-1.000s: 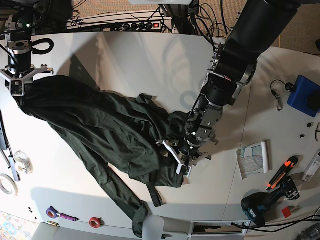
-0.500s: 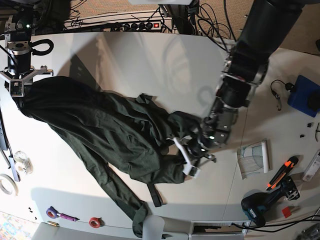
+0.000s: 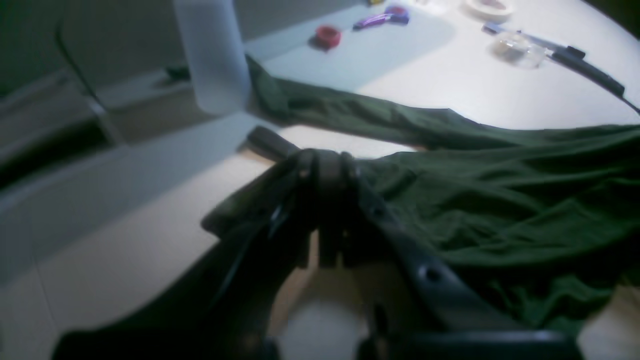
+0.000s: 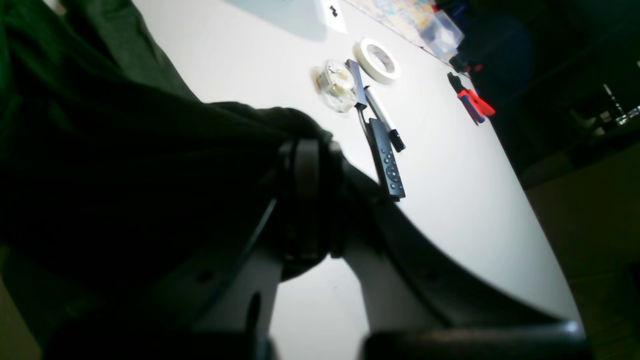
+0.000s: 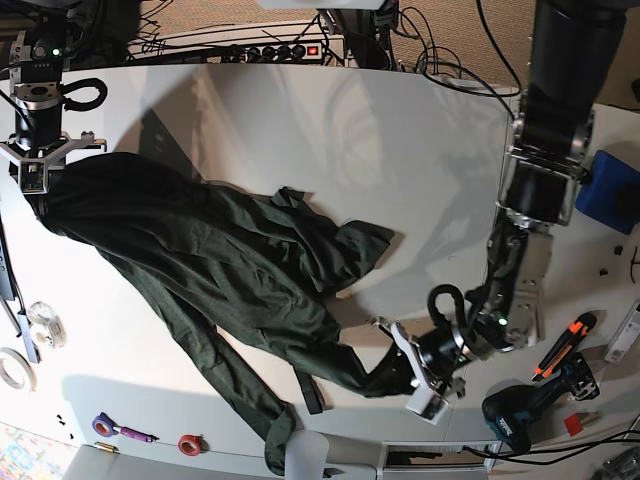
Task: Layout the t-shirt on the table in an organized manner, then fold the t-shirt properly
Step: 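Pull the sleeve with the left gripper away from the right gripper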
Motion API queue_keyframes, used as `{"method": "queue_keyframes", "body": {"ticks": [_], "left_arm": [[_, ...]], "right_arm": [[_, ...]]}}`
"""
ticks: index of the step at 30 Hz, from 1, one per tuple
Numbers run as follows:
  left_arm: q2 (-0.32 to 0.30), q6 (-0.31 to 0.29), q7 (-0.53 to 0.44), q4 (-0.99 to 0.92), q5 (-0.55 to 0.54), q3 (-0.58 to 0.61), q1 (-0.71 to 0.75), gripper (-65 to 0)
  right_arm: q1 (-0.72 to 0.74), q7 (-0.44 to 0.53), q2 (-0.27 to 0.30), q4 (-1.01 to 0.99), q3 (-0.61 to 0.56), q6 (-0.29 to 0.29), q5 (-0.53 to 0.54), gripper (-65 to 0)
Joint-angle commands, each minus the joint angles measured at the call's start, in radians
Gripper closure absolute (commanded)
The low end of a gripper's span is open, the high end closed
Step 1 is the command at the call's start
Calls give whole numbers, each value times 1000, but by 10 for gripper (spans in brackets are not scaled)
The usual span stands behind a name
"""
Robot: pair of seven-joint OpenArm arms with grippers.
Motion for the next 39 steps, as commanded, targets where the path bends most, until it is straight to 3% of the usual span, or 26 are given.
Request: {"method": "queue_keyframes", "body": {"ticks": [1, 10, 18, 21, 23, 29, 35, 39], "left_arm": [[-8, -12, -8, 45, -43, -6, -35, 0], [-92, -32, 193, 300, -230, -50, -7, 0], [-165, -32, 219, 655, -279, -286, 239, 0], [-182, 4, 250, 817, -300, -392, 367, 0], [-182, 36, 271, 922, -304, -468, 451, 0], [-175, 56, 290, 1198, -303, -693, 694, 0], [-107, 59, 324, 1199, -344, -891, 896, 0], [-42, 58, 382, 1199, -356, -946, 1004, 0]], "right_arm": [[1, 30, 14, 17, 11, -13, -5, 0], [1, 30, 14, 17, 11, -13, -5, 0], [1, 31, 14, 17, 11, -13, -5, 0], [1, 29, 14, 17, 11, -13, -5, 0], [1, 29, 14, 17, 11, -13, -5, 0], [1, 24, 14, 17, 11, -13, -5, 0], [0, 23, 15, 17, 11, -12, -6, 0], [0, 17, 18, 17, 11, -2, -6, 0]]}}
